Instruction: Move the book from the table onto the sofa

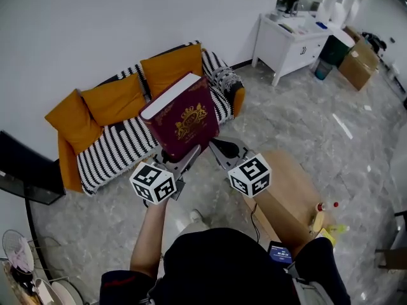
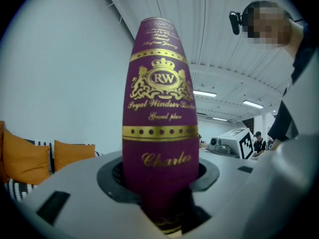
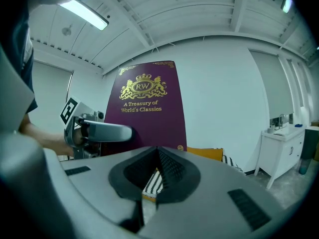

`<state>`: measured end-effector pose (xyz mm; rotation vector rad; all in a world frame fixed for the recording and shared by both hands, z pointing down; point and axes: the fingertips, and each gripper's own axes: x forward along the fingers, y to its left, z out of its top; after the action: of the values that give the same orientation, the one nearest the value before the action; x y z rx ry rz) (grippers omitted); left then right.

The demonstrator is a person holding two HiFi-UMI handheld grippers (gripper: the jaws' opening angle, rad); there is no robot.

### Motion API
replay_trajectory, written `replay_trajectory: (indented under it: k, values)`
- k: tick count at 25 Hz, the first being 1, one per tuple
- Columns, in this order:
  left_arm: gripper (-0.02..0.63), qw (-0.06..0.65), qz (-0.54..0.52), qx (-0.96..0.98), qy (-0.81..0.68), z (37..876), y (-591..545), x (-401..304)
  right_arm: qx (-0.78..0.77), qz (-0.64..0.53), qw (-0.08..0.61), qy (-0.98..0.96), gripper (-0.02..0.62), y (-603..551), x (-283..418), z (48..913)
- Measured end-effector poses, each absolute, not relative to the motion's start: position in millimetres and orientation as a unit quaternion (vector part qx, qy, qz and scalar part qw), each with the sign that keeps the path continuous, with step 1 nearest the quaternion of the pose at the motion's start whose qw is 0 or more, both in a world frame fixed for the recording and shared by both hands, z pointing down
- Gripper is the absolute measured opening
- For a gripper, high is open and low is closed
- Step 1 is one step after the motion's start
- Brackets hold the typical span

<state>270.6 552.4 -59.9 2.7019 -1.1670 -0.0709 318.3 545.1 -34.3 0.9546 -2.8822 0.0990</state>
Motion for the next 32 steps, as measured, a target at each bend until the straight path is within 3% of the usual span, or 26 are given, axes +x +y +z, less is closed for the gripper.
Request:
replay_trajectory:
  k: [7, 14, 32]
  values:
    - [0.23, 0.094, -0.033, 0.906, -0.411, -75, 515, 164, 0.297, 0.02, 0.067, -0.952, 0.017, 505, 211, -49]
    - [0.23, 0.092, -0.037, 0.901, -0.423, -76, 491, 111, 0.284, 0.023, 0.067, -0.956, 0.017, 480, 158, -50]
    - [0.229, 0.112, -0.05, 0.876, -0.466, -65, 382, 77, 0.242, 0.042, 0.075, -0.967, 0.017, 366, 123, -39]
